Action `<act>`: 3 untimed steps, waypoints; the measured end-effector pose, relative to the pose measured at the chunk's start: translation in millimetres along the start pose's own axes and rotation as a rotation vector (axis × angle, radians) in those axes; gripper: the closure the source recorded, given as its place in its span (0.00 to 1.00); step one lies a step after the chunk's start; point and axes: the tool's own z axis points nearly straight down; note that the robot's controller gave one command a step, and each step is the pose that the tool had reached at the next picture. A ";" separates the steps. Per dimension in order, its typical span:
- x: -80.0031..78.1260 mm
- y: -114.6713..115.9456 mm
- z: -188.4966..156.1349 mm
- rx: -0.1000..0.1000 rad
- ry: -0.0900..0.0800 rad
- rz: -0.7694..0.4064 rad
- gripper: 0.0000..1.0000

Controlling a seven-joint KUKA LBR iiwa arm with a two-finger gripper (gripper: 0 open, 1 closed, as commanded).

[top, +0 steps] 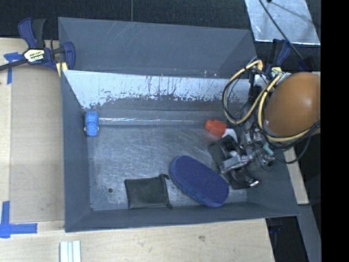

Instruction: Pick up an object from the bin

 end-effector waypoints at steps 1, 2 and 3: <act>11.6 -49.8 -0.9 -0.001 -0.007 -0.229 0.00; 6.3 -50.9 -2.6 0.000 -0.016 -0.227 1.00; -2.6 -25.7 -88.4 0.003 0.008 -0.201 1.00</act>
Offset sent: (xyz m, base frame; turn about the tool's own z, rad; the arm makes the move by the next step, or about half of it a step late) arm 0.0505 -0.0166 0.0017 -0.2272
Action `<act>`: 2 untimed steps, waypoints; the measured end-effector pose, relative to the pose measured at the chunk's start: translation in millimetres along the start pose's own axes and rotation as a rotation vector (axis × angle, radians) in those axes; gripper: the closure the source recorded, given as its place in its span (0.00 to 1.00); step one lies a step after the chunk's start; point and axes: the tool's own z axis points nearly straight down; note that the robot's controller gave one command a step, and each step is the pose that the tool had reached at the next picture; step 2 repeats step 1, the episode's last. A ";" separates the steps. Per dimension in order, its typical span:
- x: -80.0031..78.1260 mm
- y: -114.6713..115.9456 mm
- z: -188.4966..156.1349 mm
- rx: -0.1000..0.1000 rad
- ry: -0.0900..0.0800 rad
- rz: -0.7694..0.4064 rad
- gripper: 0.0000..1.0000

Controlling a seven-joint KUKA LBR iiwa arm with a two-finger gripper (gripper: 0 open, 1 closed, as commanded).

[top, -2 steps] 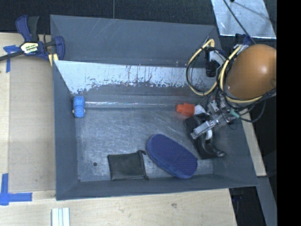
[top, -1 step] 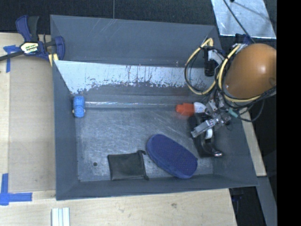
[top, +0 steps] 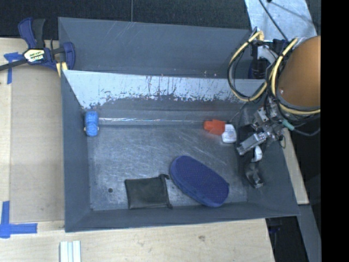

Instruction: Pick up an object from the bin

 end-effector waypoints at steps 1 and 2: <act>2.2 -2.4 -96.3 0.002 0.001 0.010 1.00; 2.2 -2.4 -96.3 0.002 0.001 0.010 1.00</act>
Offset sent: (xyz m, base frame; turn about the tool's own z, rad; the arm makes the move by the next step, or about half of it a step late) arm 0.0021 -0.0014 0.0946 0.0076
